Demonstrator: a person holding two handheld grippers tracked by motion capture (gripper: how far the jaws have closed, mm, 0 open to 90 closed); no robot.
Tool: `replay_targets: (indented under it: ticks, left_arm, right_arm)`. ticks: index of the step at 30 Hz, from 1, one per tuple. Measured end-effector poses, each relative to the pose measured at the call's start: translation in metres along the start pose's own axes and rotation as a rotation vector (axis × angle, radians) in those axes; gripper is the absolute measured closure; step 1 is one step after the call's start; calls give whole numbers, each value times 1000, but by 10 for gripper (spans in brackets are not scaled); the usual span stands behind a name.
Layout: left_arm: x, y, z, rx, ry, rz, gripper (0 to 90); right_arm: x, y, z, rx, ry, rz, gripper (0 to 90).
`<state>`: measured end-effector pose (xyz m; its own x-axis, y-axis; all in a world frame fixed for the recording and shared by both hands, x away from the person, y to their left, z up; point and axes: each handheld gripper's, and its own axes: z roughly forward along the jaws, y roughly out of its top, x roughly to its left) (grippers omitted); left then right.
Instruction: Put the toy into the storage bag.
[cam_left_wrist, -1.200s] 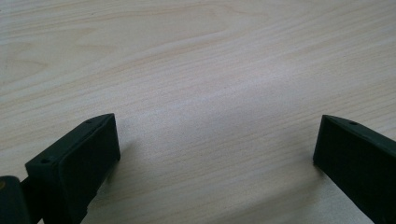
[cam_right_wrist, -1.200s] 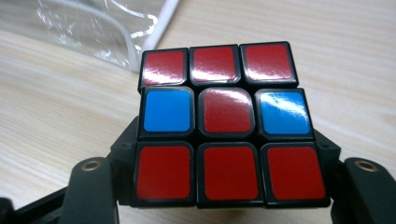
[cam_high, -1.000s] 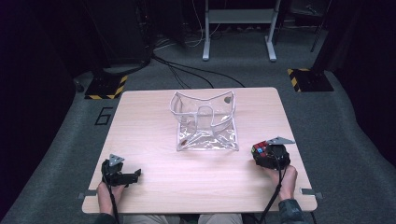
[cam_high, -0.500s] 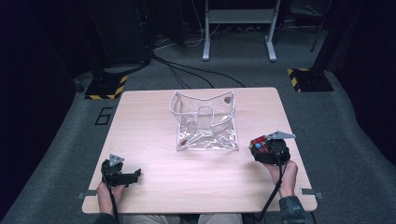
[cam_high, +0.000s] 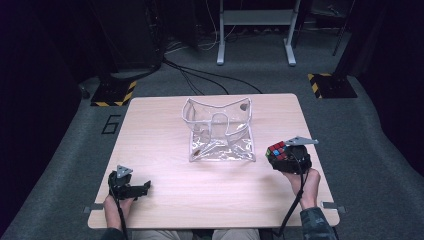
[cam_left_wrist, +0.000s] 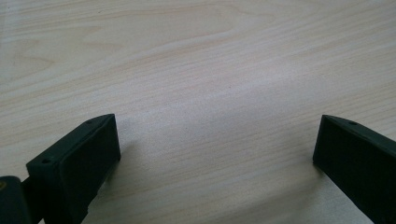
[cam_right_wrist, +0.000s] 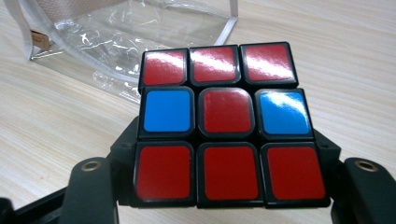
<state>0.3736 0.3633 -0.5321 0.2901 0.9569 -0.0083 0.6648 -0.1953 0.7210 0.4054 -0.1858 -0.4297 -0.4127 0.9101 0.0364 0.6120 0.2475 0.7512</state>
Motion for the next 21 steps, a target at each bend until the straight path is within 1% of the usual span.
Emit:
replay_targets:
  ticks: [2,3,5,8,9,10,15,21]
  left_arm:
    - [0,0,0,0,0,0,5]
    - [0,0,0,0,0,0,5]
    - [0,0,0,0,0,0,5]
    - [0,0,0,0,0,0,5]
    - [0,0,0,0,0,0,5]
    - [0,0,0,0,0,0,5]
    - [0,0,0,1,2,-1,5]
    - [0,0,0,1,3,-1,5]
  right_arm:
    - [0,2,-1,-2,0,-5,335]
    - [1,4,-1,-2,0,0,335]
    - [0,5,-2,1,7,-14,335]
    - [2,9,-3,-5,7,-9,335]
    - [2,10,-4,-4,10,-20,335]
    - [3,11,-4,-6,12,-16,335]
    - [3,17,-7,-10,19,-29,335]
    - [6,24,-10,-20,21,-34,335]
